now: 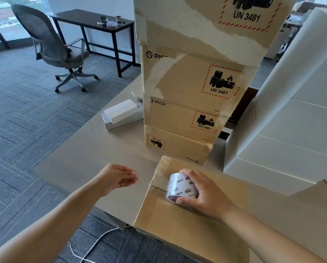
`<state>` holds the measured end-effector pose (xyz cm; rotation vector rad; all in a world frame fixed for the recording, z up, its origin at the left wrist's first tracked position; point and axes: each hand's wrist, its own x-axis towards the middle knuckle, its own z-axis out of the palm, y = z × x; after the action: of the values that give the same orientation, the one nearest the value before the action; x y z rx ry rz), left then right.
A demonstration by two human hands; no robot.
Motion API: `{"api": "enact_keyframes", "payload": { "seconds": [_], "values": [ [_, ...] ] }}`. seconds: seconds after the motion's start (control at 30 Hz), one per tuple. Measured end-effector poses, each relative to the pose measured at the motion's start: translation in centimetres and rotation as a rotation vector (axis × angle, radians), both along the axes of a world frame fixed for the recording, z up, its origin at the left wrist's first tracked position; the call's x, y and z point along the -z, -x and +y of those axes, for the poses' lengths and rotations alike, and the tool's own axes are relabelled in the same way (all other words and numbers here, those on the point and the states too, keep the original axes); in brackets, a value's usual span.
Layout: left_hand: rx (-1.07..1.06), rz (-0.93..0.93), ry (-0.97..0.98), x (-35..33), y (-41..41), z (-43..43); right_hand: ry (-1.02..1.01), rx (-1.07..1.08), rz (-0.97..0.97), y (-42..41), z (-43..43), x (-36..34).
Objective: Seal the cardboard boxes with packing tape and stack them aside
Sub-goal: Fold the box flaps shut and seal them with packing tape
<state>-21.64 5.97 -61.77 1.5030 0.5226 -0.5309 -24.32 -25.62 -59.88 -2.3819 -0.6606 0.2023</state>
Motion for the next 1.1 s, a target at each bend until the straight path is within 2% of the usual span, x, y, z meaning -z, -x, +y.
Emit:
{"api": "enact_keyframes", "payload": {
  "seconds": [0.3,0.4,0.5,0.73,0.83,0.9,1.1],
  "values": [
    [0.015,-0.053,0.003,0.6,0.0,-0.9,0.06,0.015,-0.008,-0.1,0.6,0.1],
    [0.036,-0.062,-0.109,0.7,-0.3,-1.2,0.071,0.017,-0.002,0.0,0.7,-0.1],
    [-0.03,-0.072,-0.146,1.2,-0.5,-1.2,0.093,0.031,-0.009,-0.2,1.2,-0.4],
    [-0.052,-0.176,-0.317,1.7,-1.0,0.4,0.192,0.061,-0.08,-0.3,4.5,-1.3],
    [-0.151,-0.206,-0.307,2.1,-0.9,2.7,0.204,0.079,-0.065,-0.1,4.1,-1.4],
    [-0.202,-0.215,-0.262,2.1,-0.9,4.2,0.252,0.073,-0.077,0.0,3.6,-1.6],
    [-0.155,-0.222,-0.214,3.4,-0.9,2.7,0.535,0.077,-0.073,-0.4,3.9,-3.5]
  ]
}}
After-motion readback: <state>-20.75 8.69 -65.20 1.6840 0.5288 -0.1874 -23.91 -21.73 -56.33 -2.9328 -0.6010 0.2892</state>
